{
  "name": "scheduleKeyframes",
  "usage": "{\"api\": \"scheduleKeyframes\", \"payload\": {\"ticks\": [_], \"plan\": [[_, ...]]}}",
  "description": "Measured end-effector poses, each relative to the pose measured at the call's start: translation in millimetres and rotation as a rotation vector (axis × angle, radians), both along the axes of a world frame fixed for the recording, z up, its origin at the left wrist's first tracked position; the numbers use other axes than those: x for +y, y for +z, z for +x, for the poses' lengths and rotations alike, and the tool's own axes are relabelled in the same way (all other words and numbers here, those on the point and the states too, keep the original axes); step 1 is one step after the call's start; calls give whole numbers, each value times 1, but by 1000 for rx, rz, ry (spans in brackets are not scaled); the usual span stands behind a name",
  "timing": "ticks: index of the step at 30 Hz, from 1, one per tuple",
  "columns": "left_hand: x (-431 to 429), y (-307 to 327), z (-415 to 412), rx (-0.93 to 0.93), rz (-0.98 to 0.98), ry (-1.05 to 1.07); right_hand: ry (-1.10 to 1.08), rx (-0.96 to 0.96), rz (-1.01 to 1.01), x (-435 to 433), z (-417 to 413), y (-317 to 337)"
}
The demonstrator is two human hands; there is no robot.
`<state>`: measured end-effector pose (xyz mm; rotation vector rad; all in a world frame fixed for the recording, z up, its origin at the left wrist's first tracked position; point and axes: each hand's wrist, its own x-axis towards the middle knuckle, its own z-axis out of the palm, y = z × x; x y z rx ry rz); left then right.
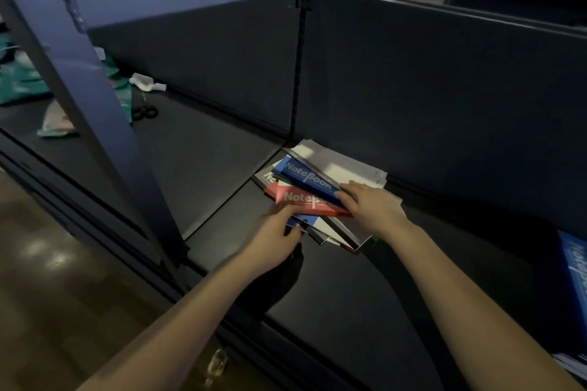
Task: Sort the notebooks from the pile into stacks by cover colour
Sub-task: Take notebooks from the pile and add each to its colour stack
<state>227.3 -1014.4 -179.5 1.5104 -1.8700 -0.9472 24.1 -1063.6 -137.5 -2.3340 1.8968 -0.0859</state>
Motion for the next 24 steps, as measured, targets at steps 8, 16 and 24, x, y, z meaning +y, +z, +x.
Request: {"api": "scheduleKeyframes", "payload": {"ticks": [8,16,24], "plan": [[-3,-3,3,-43,-7,-8,23,113,42,-7,-6,-9],[-12,1,8,-74,23,85,49,172,84,-10,-1,-17],[-9,0,7,-72,24,101,51,77,-10,2,-20,-1]]}}
